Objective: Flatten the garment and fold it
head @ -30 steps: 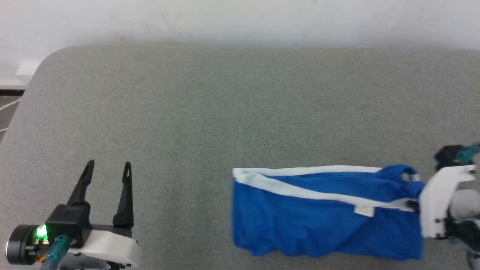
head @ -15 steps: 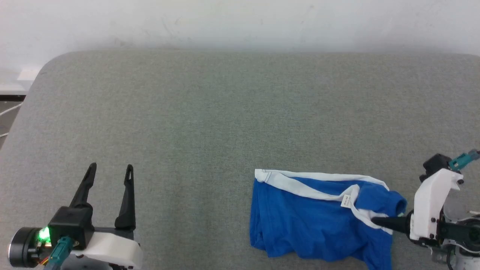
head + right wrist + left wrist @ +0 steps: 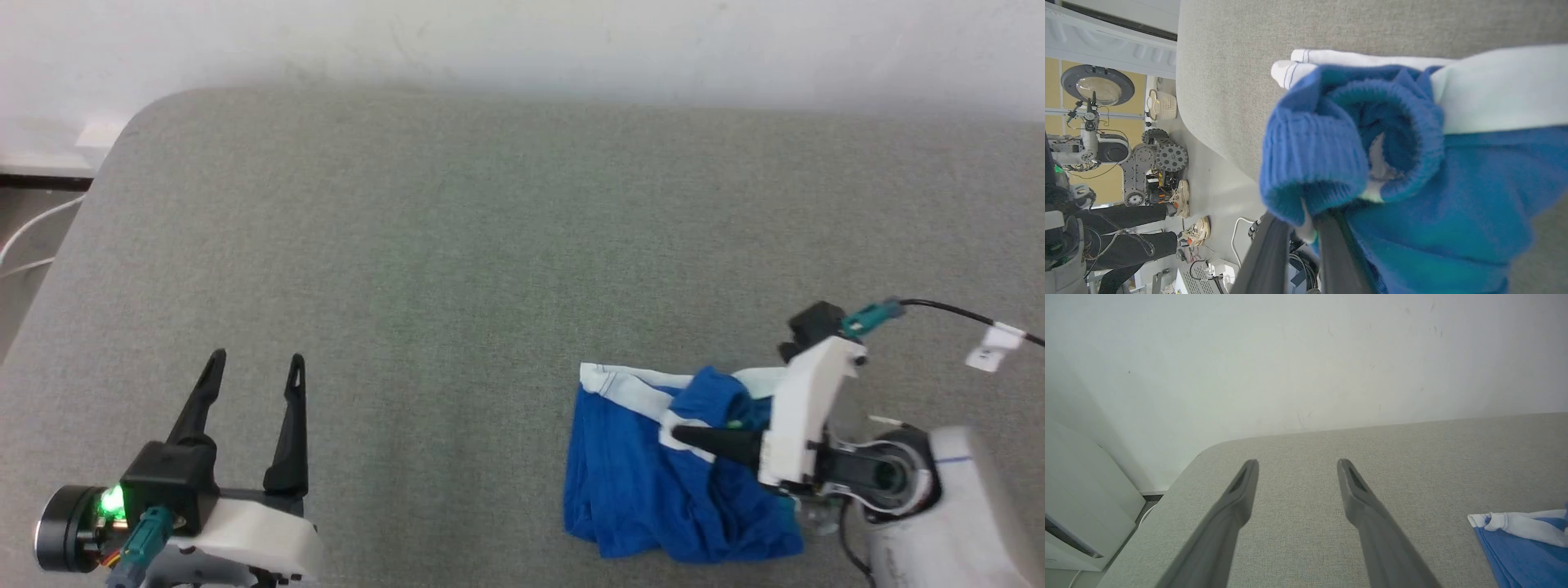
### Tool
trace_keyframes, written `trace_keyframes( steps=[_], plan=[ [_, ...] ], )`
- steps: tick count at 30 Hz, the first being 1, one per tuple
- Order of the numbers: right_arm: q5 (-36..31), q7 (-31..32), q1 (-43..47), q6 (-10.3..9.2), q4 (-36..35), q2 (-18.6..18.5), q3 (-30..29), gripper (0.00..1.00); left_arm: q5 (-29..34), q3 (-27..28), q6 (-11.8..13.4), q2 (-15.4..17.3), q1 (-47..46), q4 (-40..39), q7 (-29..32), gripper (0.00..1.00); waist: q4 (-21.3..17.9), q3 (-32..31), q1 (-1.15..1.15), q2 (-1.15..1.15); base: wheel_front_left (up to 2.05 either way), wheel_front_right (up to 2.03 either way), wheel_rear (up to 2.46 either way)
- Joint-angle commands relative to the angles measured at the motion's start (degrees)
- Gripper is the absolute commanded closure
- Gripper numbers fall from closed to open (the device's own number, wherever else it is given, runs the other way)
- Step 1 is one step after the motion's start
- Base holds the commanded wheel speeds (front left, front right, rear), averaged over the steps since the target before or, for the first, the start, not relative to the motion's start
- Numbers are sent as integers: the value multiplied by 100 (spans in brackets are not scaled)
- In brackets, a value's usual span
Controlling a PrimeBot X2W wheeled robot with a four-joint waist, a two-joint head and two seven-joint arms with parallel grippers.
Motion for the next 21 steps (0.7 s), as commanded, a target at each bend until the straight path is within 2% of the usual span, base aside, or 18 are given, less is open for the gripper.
trace_keyframes(
  steps=[1,6,7,8,9,10,16,21],
  plan=[
    [58,-305,-198,-5,194,20,240,100,65,-22,-48,-35,-99,37,-27,0,70,57,0,0,0,0,0],
    [381,-955,-460,-5,724,21,864,100,67,-57,-74,-95,-180,87,-64,0,132,146,0,0,0,0,0],
    [428,-1067,-502,-5,817,21,981,84,66,-63,-79,-106,-193,100,-72,0,136,162,0,0,0,0,0],
    [458,-1172,-540,-5,905,21,1094,56,63,-69,-84,-117,-204,114,-80,0,138,174,0,0,0,0,0],
    [482,-1248,-572,-5,991,21,1203,13,61,-75,-87,-128,-213,127,-88,0,138,182,0,0,0,0,0],
    [490,-1341,-609,-5,1055,21,1291,0,60,-80,-90,-135,-219,138,-93,0,136,190,0,0,0,0,0],
    [660,-1729,-831,-5,1156,21,1778,0,51,-110,-98,-154,-223,197,-106,0,80,143,0,0,0,0,0],
    [361,-1747,-902,-5,795,21,2167,0,47,-146,-83,-144,-185,195,-63,0,4,17,0,0,0,0,0]
  ],
)
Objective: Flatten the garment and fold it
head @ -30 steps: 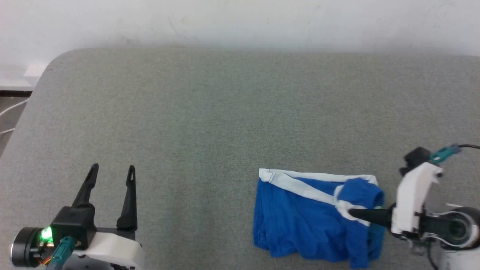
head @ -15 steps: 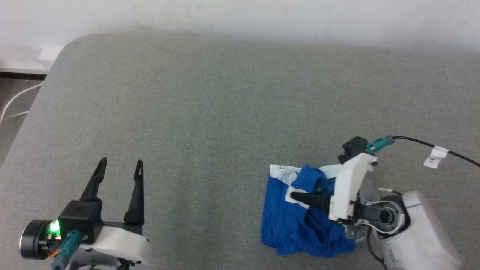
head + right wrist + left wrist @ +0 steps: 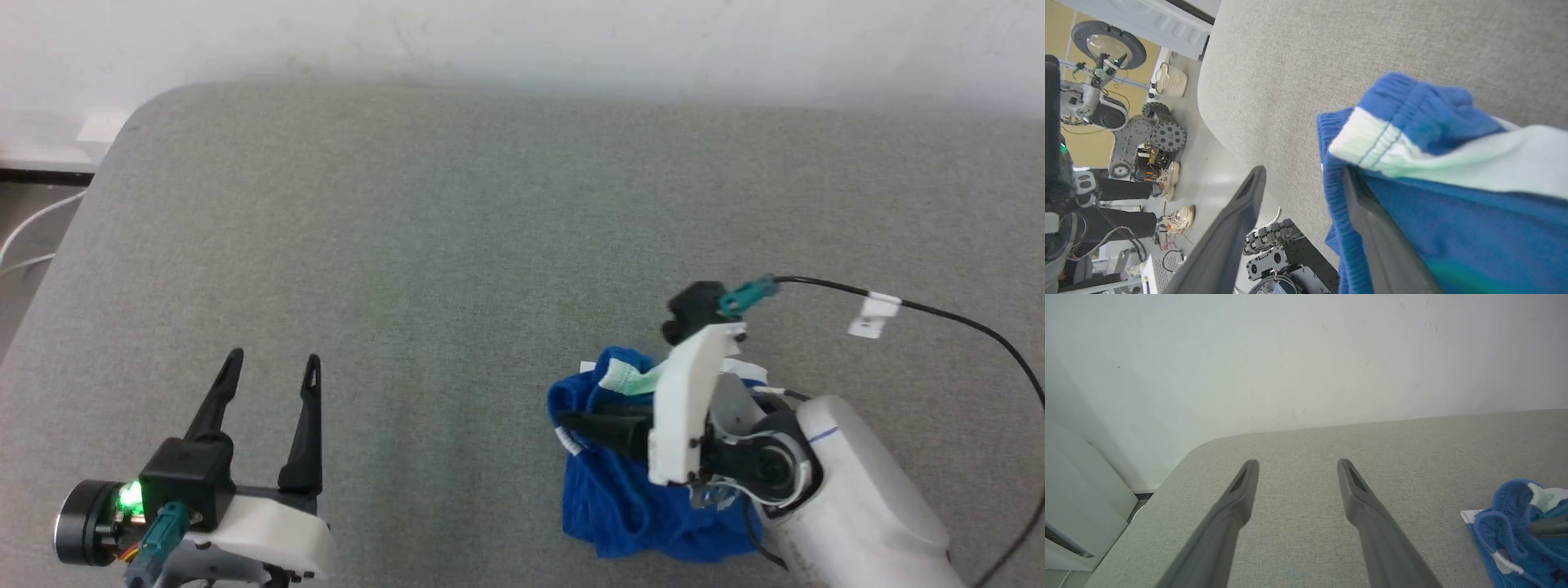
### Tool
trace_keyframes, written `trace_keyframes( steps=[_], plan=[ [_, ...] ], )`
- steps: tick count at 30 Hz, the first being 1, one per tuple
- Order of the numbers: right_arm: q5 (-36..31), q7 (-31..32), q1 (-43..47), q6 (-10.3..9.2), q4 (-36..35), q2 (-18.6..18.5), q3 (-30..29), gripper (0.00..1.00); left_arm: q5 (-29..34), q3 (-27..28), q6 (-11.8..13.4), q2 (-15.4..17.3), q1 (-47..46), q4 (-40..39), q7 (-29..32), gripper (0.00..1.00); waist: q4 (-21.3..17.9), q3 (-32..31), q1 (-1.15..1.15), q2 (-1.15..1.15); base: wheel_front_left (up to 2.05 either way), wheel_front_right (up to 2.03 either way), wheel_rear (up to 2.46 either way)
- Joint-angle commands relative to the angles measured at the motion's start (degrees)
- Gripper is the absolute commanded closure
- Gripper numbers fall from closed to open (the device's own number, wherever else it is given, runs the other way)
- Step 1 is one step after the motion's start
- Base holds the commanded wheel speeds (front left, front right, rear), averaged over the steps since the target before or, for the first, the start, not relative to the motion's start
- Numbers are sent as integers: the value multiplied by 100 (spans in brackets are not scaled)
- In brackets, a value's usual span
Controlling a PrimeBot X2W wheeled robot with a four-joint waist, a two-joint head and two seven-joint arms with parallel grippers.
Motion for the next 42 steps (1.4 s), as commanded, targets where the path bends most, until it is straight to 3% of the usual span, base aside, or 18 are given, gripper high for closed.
trace_keyframes(
  steps=[1,4,13,21,28,37,42],
  plan=[
    [-297,59,-84,-5,-276,12,192,0,46,-8,12,-11,-32,-3,6,0,-67,-78,0,0,0,0,0],
    [-784,179,-25,-5,-812,-13,427,0,41,-20,24,8,-1,-19,35,0,-116,-140,0,0,0,0,0],
    [-1945,-92,417,-5,-2346,-742,743,0,3,-19,93,48,113,-62,106,0,-256,-291,0,0,0,0,0],
    [-3140,-1825,1207,-5,-3213,-794,-378,0,-42,91,234,109,227,-136,137,0,-427,-325,0,0,0,0,0],
    [-3344,-3066,1808,-5,-3657,-612,-1463,0,-82,303,422,222,358,-136,129,0,-583,-354,0,0,0,0,0],
    [-3716,-3579,2822,-5,-4299,-401,-2255,0,-189,534,579,386,666,-26,95,0,-651,-506,0,0,0,0,0],
    [-3892,-3939,3268,-5,-4267,-239,-2433,0,-254,523,521,459,842,31,86,0,-688,-551,0,0,0,0,0]
  ],
)
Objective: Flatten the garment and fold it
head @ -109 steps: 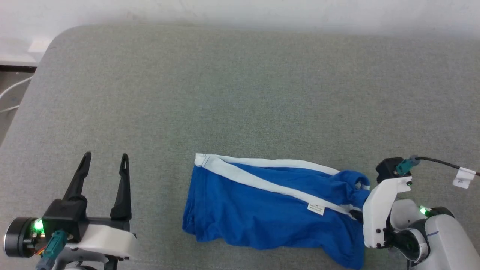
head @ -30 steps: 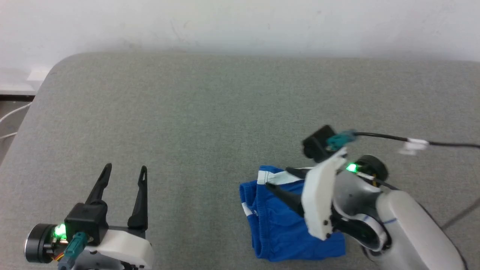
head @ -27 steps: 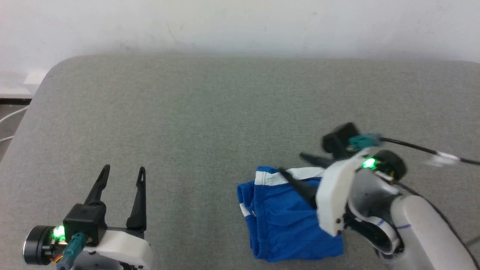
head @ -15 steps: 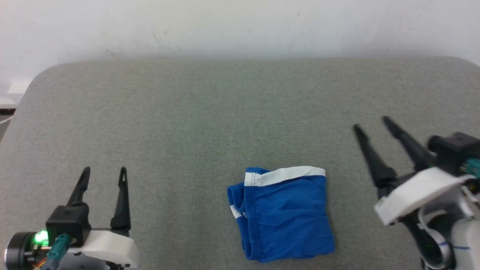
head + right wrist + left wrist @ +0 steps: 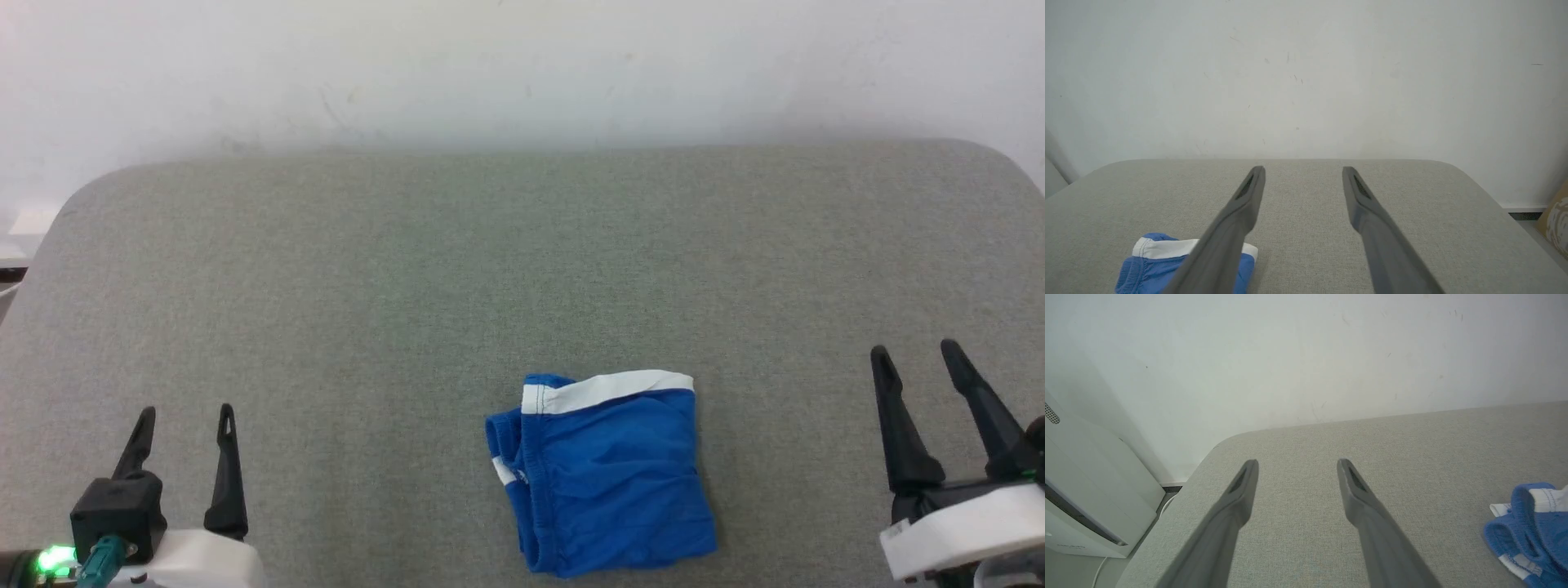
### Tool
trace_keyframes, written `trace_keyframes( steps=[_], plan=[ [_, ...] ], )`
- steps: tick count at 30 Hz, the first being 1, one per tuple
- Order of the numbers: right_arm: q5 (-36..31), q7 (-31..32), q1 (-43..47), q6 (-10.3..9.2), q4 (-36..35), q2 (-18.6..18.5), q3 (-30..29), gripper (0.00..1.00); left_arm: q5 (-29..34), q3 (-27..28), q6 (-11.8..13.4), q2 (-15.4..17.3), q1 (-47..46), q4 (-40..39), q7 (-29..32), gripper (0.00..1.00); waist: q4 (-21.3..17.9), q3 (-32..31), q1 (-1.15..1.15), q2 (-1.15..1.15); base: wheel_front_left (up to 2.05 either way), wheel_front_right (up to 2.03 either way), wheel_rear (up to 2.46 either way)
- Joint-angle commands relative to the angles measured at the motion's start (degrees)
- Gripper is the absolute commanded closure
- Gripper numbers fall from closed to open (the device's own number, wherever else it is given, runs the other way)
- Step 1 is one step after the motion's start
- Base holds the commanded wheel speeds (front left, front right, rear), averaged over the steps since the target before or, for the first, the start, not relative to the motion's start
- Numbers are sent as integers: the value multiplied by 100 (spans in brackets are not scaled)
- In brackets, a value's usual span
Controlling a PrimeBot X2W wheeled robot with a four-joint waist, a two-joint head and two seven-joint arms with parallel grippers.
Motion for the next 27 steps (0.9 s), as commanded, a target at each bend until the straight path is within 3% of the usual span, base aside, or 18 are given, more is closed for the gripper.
trace_keyframes(
  steps=[1,8,12,22,27],
  plan=[
    [-66,-132,107,-5,51,58,-25,0,-38,-10,-43,44,83,36,-35,0,-22,-14,1,0,0,0,0],
    [-184,-433,228,-5,234,169,-65,0,-137,-77,-207,43,133,128,-69,0,-97,-26,1,0,0,0,0],
    [102,-174,240,-5,364,187,-308,0,-204,-98,-309,26,106,155,-92,0,-104,3,1,0,0,0,0],
    [1444,1710,-136,-5,1321,-313,-1474,0,-232,-230,-533,-169,-194,274,-235,0,178,214,1,0,0,0,0],
    [2052,3045,-308,-5,2034,-227,-1609,0,-220,-299,-611,-312,-377,434,-333,0,381,276,1,0,0,0,0]
  ],
)
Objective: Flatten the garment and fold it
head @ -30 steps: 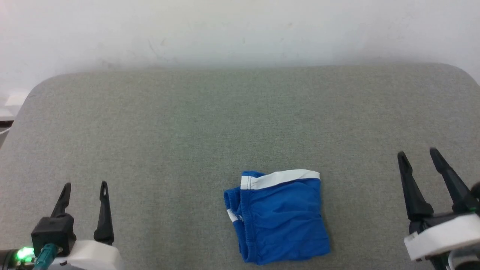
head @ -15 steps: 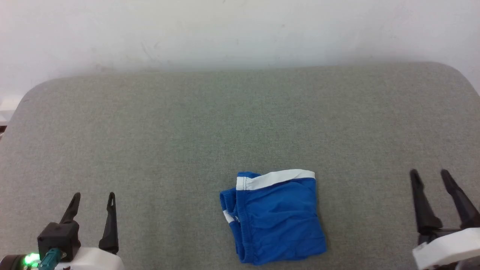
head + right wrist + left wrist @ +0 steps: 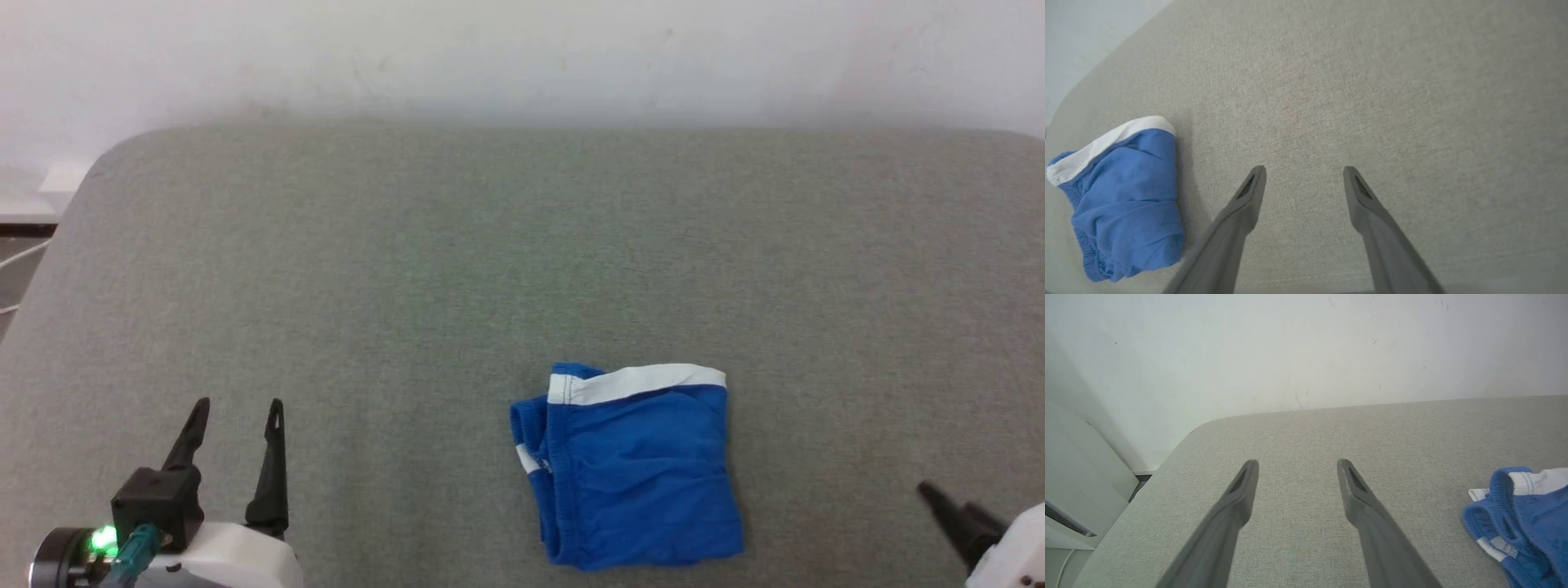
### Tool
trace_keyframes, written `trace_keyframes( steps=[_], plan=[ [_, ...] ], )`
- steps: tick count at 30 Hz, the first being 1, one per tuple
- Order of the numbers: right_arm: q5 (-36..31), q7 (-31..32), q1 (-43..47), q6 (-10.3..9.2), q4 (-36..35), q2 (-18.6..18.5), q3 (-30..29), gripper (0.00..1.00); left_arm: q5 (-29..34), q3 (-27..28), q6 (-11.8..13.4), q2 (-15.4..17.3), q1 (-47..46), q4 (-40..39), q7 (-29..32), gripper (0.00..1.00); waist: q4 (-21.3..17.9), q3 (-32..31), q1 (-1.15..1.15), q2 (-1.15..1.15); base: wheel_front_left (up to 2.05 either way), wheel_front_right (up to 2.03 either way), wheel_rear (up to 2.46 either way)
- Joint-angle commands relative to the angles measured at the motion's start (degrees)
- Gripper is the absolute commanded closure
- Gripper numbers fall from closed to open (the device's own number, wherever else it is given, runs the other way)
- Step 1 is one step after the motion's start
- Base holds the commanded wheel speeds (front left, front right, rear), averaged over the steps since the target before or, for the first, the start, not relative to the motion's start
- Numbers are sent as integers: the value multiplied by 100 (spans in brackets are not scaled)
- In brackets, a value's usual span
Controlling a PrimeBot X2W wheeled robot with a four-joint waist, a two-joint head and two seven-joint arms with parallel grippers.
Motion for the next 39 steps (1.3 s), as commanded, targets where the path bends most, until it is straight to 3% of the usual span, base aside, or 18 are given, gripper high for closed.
trace_keyframes(
  steps=[1,8,17,24,25,26,34,39],
  plan=[
    [169,401,-172,-5,250,136,-58,0,-2,-24,-50,-69,-127,71,-62,0,164,79,0,0,0,0,0],
    [846,1341,-810,-5,1067,558,-9,0,84,-14,-155,-203,-363,127,-387,0,393,192,0,0,0,0,0],
    [1803,1228,-1552,-5,2072,588,723,0,392,218,-411,-325,-587,98,-721,0,597,395,0,0,0,0,0],
    [1880,1156,-1894,-5,2858,589,1331,0,761,524,-701,-571,-645,6,-743,0,713,495,0,0,0,0,0],
    [1865,1151,-1933,-5,2957,589,1417,56,827,574,-752,-616,-635,3,-743,0,725,496,0,0,0,0,0],
    [1852,1151,-1966,-5,3056,589,1498,100,903,626,-802,-661,-623,-2,-744,0,737,493,0,0,0,0,0],
    [1793,1043,-2219,-5,3443,589,1865,100,1316,948,-1163,-959,-467,45,-745,0,784,444,0,0,0,0,0],
    [1229,949,-2328,-5,3224,566,2083,100,1485,1113,-1373,-1104,-320,242,-745,0,773,263,0,0,0,0,0]
  ],
)
